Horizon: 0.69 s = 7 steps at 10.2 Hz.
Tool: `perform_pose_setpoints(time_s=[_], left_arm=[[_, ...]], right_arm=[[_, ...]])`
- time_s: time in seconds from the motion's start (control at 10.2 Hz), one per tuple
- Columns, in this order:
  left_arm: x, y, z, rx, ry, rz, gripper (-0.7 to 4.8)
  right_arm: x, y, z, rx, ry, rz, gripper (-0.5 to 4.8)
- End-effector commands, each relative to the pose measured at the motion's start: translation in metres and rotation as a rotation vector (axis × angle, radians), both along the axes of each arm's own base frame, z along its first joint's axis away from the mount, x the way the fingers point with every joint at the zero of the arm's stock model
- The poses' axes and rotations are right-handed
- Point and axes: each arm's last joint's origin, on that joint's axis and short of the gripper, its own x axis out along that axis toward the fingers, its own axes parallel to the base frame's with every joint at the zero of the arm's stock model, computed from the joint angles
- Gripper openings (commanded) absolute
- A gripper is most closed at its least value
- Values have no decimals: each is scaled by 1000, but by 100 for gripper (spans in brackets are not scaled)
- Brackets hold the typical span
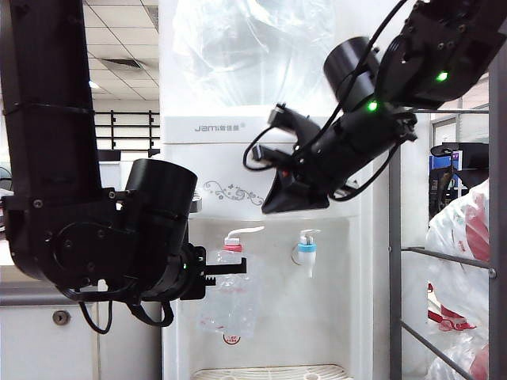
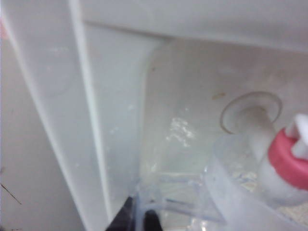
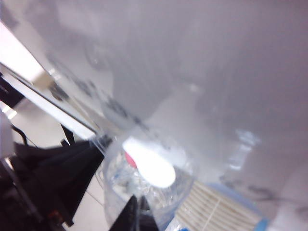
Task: Pick up the plastic mug from the left desk, go to the hot water outlet of the water dispenser, press the vertical switch to get some water, then put the mug back on the desk.
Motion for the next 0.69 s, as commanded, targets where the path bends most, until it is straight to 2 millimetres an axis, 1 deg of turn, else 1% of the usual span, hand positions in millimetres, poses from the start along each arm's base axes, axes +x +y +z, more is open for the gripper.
perform_pose_setpoints(time_s=[0.1,0.49,0.69], left_arm=[[4,-2,11,-57,-64,8,-5],[4,-2,11,-57,-65,8,-5],[4,-2,11,-57,-65,8,-5]], right_arm=[[-1,8,1,-8,-31,24,-1],[0,11,0,-26,-75,-10,-1],[1,13,-4,-75,-118,22,-1]])
